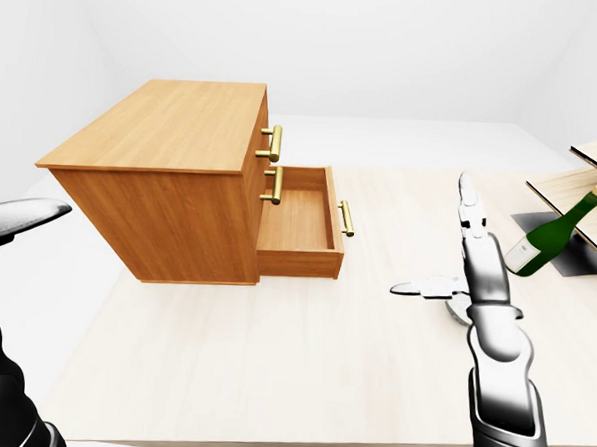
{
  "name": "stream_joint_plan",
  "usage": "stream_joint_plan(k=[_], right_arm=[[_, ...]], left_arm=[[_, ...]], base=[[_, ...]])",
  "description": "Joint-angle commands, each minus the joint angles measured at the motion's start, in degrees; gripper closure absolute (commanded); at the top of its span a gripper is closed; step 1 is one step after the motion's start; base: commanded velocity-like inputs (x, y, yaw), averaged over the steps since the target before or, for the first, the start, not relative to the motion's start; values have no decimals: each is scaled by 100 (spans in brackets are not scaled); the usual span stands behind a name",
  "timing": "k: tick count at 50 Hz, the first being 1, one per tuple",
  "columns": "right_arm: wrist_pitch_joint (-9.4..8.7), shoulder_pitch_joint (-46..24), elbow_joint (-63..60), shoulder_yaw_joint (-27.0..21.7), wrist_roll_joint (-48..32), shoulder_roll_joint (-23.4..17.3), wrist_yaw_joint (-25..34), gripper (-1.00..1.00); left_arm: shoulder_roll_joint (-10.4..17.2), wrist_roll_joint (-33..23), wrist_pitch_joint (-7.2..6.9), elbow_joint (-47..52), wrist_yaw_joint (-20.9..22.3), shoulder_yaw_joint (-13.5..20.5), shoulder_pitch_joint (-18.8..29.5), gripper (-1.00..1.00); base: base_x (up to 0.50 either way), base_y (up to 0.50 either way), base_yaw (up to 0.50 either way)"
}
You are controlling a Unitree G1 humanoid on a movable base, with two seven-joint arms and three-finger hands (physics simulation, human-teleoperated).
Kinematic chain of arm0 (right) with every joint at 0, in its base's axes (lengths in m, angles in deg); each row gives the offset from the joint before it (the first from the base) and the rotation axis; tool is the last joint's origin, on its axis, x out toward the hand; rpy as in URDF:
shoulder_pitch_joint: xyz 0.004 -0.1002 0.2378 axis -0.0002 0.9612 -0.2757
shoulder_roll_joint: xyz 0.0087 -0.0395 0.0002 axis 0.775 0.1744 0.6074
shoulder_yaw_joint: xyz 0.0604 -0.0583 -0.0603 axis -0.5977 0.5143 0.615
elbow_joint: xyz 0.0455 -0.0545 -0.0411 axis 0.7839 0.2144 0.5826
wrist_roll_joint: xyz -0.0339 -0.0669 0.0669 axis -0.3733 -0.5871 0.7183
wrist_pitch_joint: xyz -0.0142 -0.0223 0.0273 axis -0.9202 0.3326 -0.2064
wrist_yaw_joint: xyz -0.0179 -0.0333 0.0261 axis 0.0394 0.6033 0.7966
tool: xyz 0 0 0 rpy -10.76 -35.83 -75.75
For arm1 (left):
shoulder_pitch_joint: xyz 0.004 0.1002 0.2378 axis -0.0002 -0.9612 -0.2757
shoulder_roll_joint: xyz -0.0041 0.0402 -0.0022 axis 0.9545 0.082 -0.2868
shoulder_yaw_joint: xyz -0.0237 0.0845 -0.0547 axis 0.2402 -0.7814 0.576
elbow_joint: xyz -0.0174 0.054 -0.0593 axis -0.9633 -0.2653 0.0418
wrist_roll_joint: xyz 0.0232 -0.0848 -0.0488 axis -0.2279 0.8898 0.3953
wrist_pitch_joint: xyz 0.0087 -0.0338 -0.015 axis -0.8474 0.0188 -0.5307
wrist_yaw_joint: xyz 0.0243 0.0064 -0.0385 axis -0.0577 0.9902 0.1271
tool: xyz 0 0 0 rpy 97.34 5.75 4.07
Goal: Put the bowl on top of the cabinet.
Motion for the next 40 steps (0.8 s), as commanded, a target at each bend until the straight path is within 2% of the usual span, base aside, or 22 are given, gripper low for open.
stream_joint_plan(k=[1, 15, 40], right_arm=[[0, -1, 161, -161, -449, -131, 148, -100], [0, -25, 286, -418, -812, -319, 214, -100], [0, 26, 337, -572, -1808, -498, 341, -100]], left_arm=[[3, 2, 0, -1, 1, 5, 4, -90], [-7, -43, 0, -42, 25, -6, 3, -89], [-22, -82, 0, -46, 36, -31, 0, -89]], base=[[0, 0, 0], [0, 0, 0], [0, 0, 0]])
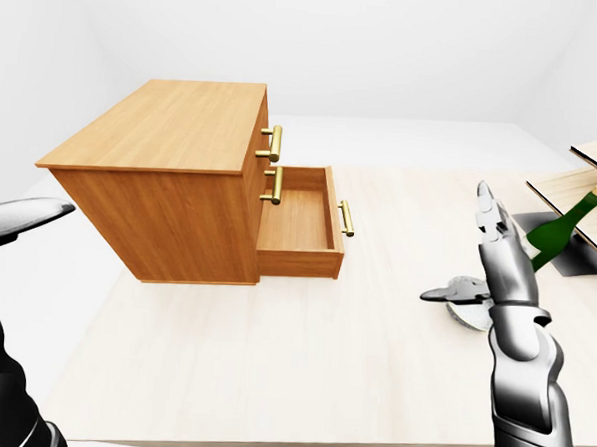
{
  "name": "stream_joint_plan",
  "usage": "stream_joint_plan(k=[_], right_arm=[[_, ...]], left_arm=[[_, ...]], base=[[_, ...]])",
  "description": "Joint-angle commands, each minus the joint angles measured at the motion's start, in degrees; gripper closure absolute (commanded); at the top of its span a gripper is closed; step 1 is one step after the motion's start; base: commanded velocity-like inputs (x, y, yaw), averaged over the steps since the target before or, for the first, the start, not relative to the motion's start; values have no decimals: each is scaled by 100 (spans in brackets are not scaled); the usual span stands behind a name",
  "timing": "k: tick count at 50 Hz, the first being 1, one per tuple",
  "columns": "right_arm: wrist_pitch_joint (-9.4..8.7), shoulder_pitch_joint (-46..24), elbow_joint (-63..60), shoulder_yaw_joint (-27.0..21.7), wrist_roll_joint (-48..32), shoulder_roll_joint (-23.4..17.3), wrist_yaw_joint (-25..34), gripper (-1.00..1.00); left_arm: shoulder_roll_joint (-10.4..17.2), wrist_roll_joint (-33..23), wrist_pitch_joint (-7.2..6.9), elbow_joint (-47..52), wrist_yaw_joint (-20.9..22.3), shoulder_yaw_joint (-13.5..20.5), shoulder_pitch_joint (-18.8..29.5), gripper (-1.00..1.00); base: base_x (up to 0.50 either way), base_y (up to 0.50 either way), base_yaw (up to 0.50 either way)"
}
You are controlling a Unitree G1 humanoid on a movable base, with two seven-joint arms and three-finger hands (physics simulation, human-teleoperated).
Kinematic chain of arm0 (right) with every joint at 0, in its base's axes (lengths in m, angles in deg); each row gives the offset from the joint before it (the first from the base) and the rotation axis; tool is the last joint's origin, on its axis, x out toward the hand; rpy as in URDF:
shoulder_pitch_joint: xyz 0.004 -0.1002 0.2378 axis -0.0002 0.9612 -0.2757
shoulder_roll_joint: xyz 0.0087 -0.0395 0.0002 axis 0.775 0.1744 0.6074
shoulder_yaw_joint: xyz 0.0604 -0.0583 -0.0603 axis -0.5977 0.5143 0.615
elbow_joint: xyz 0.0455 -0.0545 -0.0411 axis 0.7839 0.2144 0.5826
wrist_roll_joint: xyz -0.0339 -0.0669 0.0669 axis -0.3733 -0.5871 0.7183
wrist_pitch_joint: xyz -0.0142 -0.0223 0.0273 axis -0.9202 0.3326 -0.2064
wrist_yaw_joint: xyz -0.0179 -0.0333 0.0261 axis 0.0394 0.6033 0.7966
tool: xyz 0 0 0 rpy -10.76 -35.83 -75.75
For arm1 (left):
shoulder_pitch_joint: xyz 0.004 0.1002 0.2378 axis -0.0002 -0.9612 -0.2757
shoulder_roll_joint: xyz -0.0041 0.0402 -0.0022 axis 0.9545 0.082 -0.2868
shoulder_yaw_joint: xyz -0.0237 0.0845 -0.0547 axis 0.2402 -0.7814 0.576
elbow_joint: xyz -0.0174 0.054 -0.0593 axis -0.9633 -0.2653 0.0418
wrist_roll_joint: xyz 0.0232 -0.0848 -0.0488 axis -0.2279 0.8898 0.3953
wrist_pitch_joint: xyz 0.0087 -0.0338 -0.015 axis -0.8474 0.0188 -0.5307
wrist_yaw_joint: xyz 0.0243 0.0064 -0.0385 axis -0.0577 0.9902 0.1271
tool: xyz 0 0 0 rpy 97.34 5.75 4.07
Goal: Put the bowl on top of the cabinet.
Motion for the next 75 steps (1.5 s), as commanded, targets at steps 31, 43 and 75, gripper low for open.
stream_joint_plan(k=[31, 43, 75], right_arm=[[0, 265, 387, -76, -1096, -54, 336, -100], [0, 344, 726, -26, -1208, -63, 276, -100], [0, 382, 1428, 0, -1512, -190, 116, -100]], left_arm=[[-21, -46, 0, -3, 31, -16, 1, -89], [-20, -38, 0, 16, 18, -20, 9, -89], [-54, -106, 0, 11, 58, -54, 0, -90]], base=[[0, 0, 0], [0, 0, 0], [0, 0, 0]])
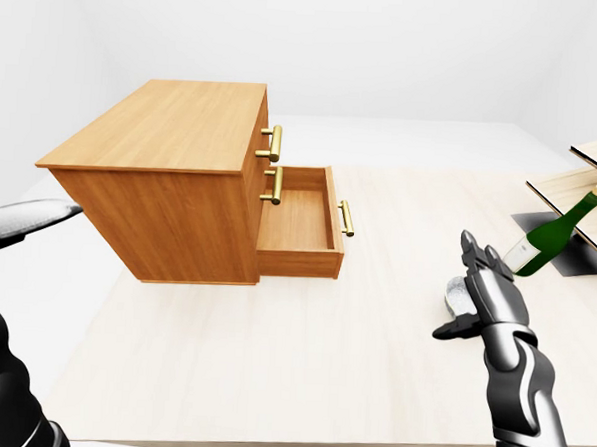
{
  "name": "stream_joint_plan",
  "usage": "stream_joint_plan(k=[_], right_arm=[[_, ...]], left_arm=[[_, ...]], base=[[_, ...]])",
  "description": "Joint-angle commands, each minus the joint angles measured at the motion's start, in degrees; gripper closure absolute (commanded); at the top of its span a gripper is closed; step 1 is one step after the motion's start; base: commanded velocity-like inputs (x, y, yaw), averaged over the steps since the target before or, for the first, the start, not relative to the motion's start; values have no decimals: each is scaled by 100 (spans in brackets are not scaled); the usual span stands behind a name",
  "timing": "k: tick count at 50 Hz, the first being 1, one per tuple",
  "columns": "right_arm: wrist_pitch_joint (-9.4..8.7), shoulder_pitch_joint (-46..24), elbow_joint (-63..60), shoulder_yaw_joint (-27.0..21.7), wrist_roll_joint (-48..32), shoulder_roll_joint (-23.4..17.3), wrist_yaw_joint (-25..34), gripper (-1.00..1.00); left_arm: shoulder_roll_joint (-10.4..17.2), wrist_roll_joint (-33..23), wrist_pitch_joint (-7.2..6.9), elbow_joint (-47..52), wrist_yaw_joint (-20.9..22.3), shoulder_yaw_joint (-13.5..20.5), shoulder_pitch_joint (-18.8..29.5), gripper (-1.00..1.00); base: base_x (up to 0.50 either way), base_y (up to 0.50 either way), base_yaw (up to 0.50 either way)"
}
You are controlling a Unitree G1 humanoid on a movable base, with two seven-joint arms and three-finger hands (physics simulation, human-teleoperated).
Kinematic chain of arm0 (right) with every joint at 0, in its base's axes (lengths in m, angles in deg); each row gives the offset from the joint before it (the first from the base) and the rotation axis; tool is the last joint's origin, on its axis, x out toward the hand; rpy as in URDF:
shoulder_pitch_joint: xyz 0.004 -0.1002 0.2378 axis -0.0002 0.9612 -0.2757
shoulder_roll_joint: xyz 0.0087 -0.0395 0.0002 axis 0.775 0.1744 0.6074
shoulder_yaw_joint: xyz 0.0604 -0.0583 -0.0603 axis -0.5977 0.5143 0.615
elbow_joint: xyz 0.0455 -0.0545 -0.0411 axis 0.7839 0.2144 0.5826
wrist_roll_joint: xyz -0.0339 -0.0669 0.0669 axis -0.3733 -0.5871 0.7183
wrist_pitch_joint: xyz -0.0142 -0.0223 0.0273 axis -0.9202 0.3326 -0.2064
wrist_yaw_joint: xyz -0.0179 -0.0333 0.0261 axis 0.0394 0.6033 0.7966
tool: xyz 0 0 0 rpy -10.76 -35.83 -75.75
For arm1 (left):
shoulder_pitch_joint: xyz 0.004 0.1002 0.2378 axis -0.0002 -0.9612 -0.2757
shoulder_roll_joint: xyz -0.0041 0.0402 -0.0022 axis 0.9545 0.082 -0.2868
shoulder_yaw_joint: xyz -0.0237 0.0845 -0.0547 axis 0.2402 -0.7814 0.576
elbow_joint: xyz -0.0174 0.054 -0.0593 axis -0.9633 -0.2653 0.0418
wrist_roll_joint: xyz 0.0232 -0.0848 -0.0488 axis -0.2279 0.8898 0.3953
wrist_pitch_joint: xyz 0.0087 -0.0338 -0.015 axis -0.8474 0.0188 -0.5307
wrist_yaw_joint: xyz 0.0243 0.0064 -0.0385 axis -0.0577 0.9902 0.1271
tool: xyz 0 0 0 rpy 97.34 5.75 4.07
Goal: Put the bowl on top of the cabinet.
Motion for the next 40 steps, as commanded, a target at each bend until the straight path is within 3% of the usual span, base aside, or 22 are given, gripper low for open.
stream_joint_plan(k=[1, 40], right_arm=[[0, 7, 240, 9, -84, -37, -78, -100], [0, -99, 1155, -35, 152, -271, -555, -100]], left_arm=[[-7, -5, 0, 19, 6, 2, -2, -90], [-52, -48, 0, 46, 31, -25, -26, -90]], base=[[0, 0, 0], [0, 0, 0]])
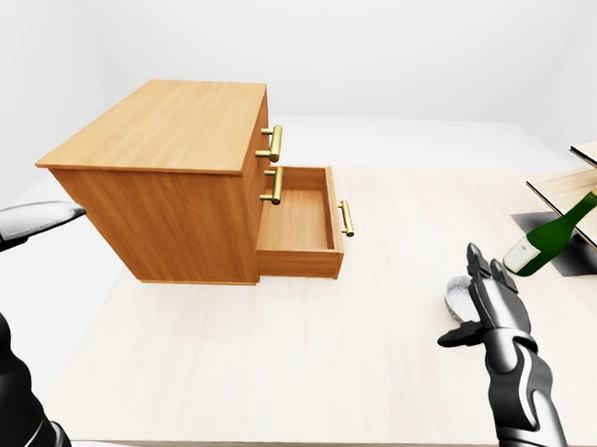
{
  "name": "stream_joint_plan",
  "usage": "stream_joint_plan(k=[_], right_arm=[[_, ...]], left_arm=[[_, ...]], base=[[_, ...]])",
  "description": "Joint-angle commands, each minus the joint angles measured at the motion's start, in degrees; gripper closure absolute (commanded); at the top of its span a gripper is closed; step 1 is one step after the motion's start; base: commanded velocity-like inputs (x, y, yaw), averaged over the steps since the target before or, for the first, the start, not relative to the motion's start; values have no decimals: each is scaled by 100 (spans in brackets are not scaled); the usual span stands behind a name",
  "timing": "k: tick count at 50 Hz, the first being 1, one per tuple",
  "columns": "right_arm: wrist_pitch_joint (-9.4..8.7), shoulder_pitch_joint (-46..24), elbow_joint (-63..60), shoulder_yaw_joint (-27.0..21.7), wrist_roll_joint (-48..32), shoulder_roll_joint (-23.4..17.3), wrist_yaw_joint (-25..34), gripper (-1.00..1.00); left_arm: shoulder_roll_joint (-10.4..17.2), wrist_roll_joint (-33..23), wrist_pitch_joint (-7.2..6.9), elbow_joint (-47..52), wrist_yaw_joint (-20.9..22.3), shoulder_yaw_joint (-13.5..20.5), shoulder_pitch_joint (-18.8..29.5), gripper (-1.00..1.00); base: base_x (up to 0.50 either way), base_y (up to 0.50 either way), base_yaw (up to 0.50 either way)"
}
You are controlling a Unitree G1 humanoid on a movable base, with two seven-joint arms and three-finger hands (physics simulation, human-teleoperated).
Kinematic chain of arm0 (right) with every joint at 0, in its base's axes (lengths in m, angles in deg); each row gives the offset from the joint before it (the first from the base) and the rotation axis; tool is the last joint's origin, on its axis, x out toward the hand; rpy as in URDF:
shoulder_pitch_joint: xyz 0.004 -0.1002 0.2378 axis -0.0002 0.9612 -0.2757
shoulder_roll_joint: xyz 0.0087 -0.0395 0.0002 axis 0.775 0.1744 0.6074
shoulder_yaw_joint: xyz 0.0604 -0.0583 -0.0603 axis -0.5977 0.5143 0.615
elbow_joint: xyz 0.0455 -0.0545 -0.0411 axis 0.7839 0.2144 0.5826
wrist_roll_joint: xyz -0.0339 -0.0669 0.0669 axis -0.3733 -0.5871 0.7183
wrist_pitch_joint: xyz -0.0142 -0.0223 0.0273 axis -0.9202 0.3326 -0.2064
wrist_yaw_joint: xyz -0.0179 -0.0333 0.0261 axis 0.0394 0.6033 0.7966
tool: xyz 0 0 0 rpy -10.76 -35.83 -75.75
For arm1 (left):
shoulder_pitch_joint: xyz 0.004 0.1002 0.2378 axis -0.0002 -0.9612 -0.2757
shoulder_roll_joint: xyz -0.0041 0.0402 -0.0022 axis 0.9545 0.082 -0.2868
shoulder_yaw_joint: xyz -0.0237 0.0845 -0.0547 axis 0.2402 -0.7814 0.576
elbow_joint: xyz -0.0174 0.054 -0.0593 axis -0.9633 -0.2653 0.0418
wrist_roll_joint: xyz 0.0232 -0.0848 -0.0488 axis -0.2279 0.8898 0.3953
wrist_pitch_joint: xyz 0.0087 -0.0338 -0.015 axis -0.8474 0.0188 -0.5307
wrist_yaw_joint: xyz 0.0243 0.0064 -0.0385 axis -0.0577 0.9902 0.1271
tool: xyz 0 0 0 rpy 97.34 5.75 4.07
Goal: Put the bowl on top of the cabinet.
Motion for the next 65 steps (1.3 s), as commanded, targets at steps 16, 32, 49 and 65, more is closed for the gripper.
stream_joint_plan(k=[16, 32, 49, 65], right_arm=[[0, -111, 667, -2, 249, -209, -348, -100], [0, -225, 947, -26, 325, -344, -470, -100], [0, -429, 1410, 32, 414, -509, -695, -100], [0, -734, 2078, 238, 452, -629, -1020, -100]], left_arm=[[-6, 20, 0, 56, -1, 5, 0, -90], [-21, -5, 0, 45, 10, -13, -12, -89], [-102, -121, 0, 66, 67, -105, -28, -89], [-149, -190, 0, 81, 108, -140, -33, -89]], base=[[0, 0, 0], [0, 0, 0], [0, 0, 0], [0, 0, 0]])
